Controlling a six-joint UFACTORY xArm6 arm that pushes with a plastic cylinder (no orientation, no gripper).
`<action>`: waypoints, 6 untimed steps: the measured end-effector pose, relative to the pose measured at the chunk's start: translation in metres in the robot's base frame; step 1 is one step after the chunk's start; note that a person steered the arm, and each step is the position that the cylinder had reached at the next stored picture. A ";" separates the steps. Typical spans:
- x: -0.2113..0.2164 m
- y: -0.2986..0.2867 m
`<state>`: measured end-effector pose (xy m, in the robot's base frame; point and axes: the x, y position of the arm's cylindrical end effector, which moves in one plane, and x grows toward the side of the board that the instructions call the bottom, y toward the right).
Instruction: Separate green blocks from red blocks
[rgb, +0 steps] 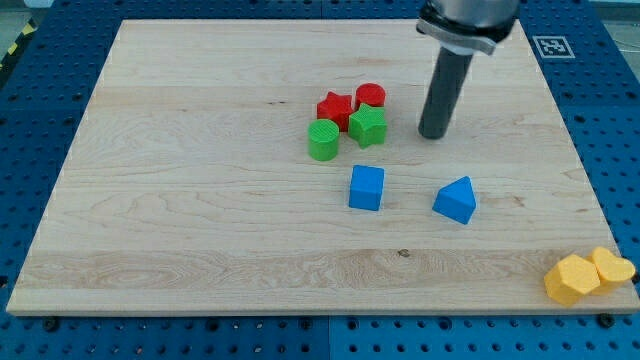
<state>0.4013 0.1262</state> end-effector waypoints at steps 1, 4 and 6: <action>-0.011 -0.028; 0.040 -0.158; 0.030 -0.134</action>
